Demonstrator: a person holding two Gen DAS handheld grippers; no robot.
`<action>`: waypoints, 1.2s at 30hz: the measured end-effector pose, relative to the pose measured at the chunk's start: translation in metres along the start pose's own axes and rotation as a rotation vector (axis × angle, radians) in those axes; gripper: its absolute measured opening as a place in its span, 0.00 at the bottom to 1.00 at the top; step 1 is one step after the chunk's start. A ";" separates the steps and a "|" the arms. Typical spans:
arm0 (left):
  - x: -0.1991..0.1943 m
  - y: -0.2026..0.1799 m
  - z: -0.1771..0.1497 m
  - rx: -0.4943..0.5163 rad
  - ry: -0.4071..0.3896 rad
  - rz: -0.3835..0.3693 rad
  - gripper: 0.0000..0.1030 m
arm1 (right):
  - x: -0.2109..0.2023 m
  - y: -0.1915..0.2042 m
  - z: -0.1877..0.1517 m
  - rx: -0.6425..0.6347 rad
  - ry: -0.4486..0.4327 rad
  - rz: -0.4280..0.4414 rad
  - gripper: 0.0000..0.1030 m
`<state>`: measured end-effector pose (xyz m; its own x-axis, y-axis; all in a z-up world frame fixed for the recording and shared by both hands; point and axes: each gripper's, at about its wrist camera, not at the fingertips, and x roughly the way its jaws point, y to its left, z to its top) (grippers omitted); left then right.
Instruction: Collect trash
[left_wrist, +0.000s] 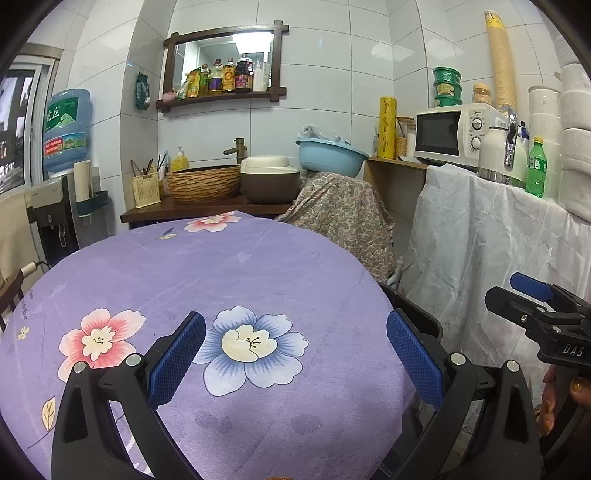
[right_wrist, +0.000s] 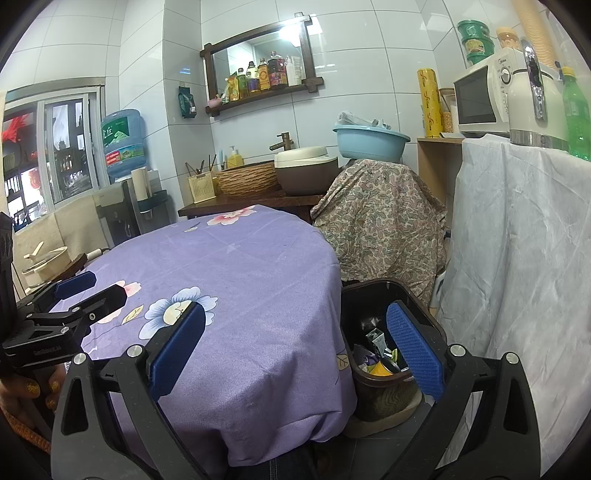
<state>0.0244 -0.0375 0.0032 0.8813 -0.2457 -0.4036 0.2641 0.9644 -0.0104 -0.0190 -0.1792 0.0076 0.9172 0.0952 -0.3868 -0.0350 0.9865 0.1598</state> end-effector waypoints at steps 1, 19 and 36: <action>0.000 0.000 0.000 0.002 0.001 0.001 0.95 | 0.000 0.000 0.000 0.000 0.000 0.000 0.94; 0.000 -0.002 0.001 0.003 0.002 -0.001 0.95 | 0.001 0.001 -0.002 0.001 0.004 -0.001 0.94; 0.001 -0.004 0.001 0.007 0.003 -0.002 0.95 | 0.001 0.002 -0.004 0.002 0.007 -0.001 0.94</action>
<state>0.0240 -0.0420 0.0036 0.8797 -0.2470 -0.4064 0.2682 0.9634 -0.0050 -0.0194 -0.1769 0.0037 0.9143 0.0949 -0.3938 -0.0330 0.9864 0.1609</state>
